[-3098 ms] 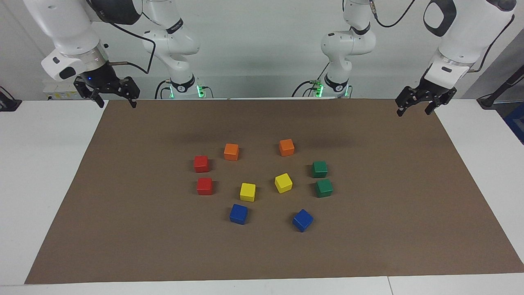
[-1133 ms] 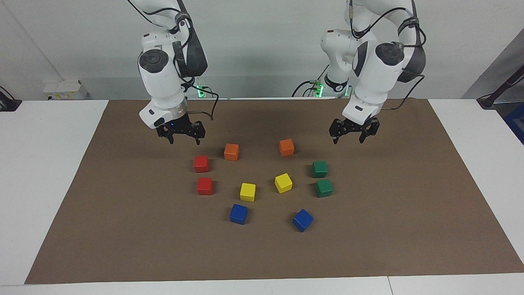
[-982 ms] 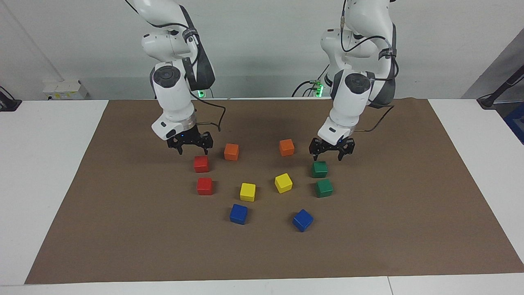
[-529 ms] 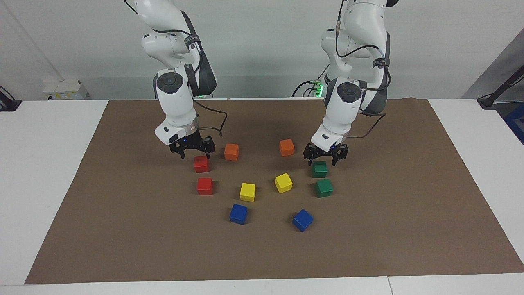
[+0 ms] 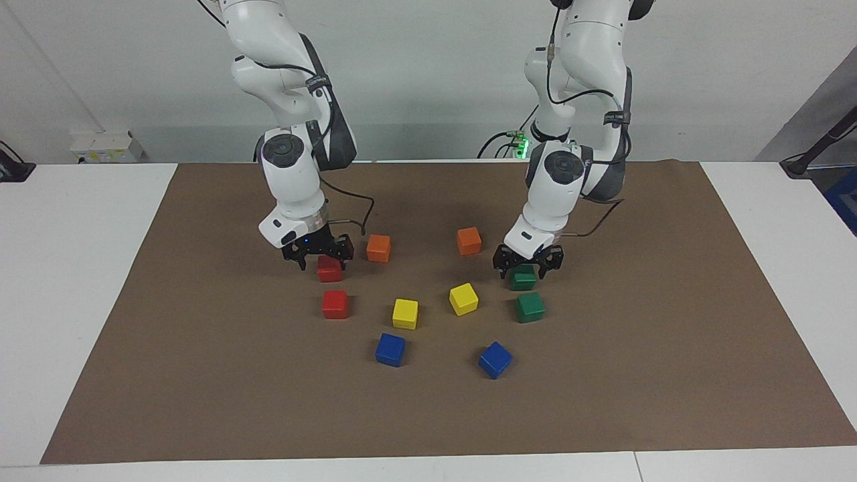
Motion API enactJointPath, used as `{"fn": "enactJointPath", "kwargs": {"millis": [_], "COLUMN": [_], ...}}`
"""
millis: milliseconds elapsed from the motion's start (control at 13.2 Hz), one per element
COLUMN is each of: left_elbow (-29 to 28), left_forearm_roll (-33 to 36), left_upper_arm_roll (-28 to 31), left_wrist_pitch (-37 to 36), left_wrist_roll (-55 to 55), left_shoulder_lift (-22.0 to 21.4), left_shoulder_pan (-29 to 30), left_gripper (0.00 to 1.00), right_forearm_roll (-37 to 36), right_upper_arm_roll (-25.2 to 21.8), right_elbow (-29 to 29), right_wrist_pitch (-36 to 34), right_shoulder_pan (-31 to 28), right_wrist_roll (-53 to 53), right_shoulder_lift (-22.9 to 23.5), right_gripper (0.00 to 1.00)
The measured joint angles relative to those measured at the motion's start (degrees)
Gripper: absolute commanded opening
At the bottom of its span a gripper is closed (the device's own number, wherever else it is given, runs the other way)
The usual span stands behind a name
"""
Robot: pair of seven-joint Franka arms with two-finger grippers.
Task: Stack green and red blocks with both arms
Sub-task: 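Grasp a green cube with the left gripper while the right gripper grasps a red cube, then carry the green cube outward with the left gripper while the right gripper carries red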
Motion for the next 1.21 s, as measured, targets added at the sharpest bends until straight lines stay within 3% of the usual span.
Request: {"fn": "enactJointPath", "kwargs": {"millis": [227, 378, 453, 529, 604, 680, 756, 831, 1058, 1209], "left_elbow": [0.0, 0.0, 0.0, 0.0, 0.0, 0.0, 0.0, 0.02, 1.31, 4.79], "left_forearm_roll": [0.0, 0.0, 0.0, 0.0, 0.0, 0.0, 0.0, 0.01, 0.0, 0.02], "left_upper_arm_roll": [0.01, 0.02, 0.02, 0.02, 0.02, 0.02, 0.05, 0.13, 1.04, 1.44], "left_wrist_pitch": [0.35, 0.61, 0.78, 0.97, 1.09, 1.16, 1.2, 1.21, 0.24, -5.25], "left_wrist_roll": [0.0, 0.0, 0.0, 0.0, 0.0, 0.0, 0.0, 0.0, -0.02, 1.88], "left_shoulder_lift": [0.74, 1.11, 1.34, 1.52, 1.64, 1.67, 1.67, 1.67, 1.55, 0.51], "left_shoulder_pan": [-0.06, -0.06, -0.08, -0.1, -0.14, -0.16, -0.16, -0.16, 0.17, 4.03], "left_gripper": [1.0, 0.9, 0.76, 0.42, 0.0, 0.0, 0.0, 0.0, 0.0, 0.0], "right_forearm_roll": [0.0, 0.0, 0.0, 0.0, 0.0, 0.0, 0.0, 0.0, 0.0, -0.12], "right_upper_arm_roll": [0.0, 0.01, 0.02, 0.02, 0.02, 0.02, 0.0, -0.03, -0.46, -0.84], "right_elbow": [-1.07, -1.39, -1.54, -1.68, -1.8, -1.9, -2.01, -2.06, -1.71, 1.35], "right_wrist_pitch": [0.49, 0.49, 0.49, 0.49, 0.49, 0.49, 0.49, 0.49, 0.04, -4.9], "right_shoulder_pan": [0.13, 0.69, 0.98, 1.12, 1.13, 1.13, 1.13, 1.13, 0.75, -1.6], "right_wrist_roll": [0.0, 0.0, 0.0, 0.0, 0.0, 0.0, 0.0, 0.0, 0.0, -1.95], "right_shoulder_lift": [0.0, -0.01, -0.01, -0.01, -0.01, -0.02, -0.04, -0.1, -0.27, -1.1], "right_gripper": [1.0, 0.98, 0.89, 0.74, 0.52, 0.28, 0.11, 0.04, 0.03, 0.03]}}
